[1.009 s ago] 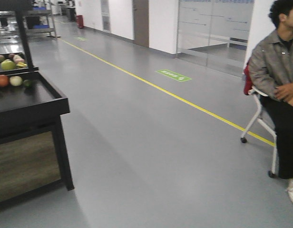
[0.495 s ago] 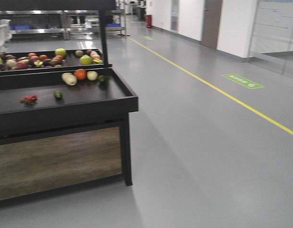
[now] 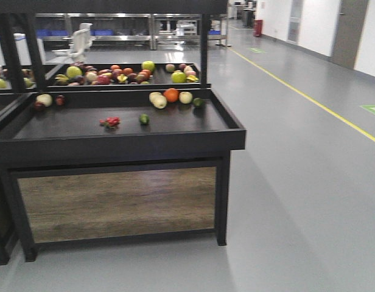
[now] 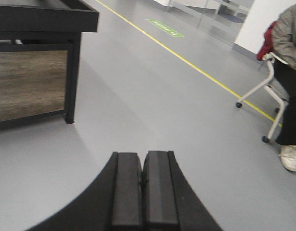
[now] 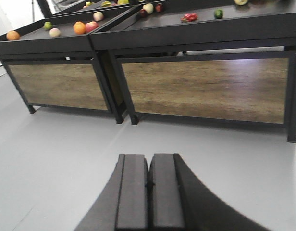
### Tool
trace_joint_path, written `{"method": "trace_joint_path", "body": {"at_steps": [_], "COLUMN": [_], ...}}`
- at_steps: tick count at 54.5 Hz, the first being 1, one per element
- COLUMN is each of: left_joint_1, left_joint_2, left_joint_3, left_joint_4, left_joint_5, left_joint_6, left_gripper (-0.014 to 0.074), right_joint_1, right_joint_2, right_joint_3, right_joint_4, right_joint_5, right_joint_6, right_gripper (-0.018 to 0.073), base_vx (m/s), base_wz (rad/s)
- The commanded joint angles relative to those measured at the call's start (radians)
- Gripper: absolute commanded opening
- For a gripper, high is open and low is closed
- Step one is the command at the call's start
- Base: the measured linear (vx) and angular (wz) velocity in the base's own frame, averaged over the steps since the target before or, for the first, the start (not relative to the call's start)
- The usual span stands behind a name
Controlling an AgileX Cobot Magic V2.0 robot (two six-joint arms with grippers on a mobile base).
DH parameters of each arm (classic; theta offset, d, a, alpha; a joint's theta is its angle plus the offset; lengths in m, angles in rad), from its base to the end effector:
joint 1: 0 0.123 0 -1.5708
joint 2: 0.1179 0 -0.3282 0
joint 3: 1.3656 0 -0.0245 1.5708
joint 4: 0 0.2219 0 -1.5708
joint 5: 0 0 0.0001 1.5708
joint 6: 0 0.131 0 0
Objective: Pick snacks and fruit into basket
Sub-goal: 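Drive the base away toward the black fruit tables, then drive up to the fruit table with the red chili peppers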
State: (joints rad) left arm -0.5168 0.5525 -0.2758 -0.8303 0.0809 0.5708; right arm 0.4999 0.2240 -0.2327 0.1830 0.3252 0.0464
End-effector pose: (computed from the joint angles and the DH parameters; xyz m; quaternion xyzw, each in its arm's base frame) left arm 0.0763 -0.0524 0.2775 0.1199 0.7786 -0.2543 0.5610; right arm 0.0286 0.0243 0.2495 -0.1270 0.7713 0.2408 0.5754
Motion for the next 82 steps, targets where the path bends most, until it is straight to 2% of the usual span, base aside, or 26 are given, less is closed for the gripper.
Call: {"method": "trace_joint_path", "body": {"at_steps": [1, 82], "left_joint_1": [0.000, 0.000], "left_joint_2": [0.000, 0.000], "left_joint_3": [-0.026, -0.026], "left_joint_4": [-0.011, -0.011], "left_joint_5": [-0.057, -0.057], "left_joint_6": [-0.007, -0.007], "left_gripper": [0.0002, 0.0002], "right_joint_1": [-0.005, -0.005], "right_joint_2": [0.008, 0.008], "right_joint_3": [-0.031, -0.031], "right_joint_4": [-0.002, -0.002], "right_joint_5": [-0.072, -0.076], "right_joint_6": [-0.008, -0.008], "right_gripper": [-0.0008, -0.0008], "base_vx": [0.09, 0.07], "base_wz": [0.35, 0.29]}}
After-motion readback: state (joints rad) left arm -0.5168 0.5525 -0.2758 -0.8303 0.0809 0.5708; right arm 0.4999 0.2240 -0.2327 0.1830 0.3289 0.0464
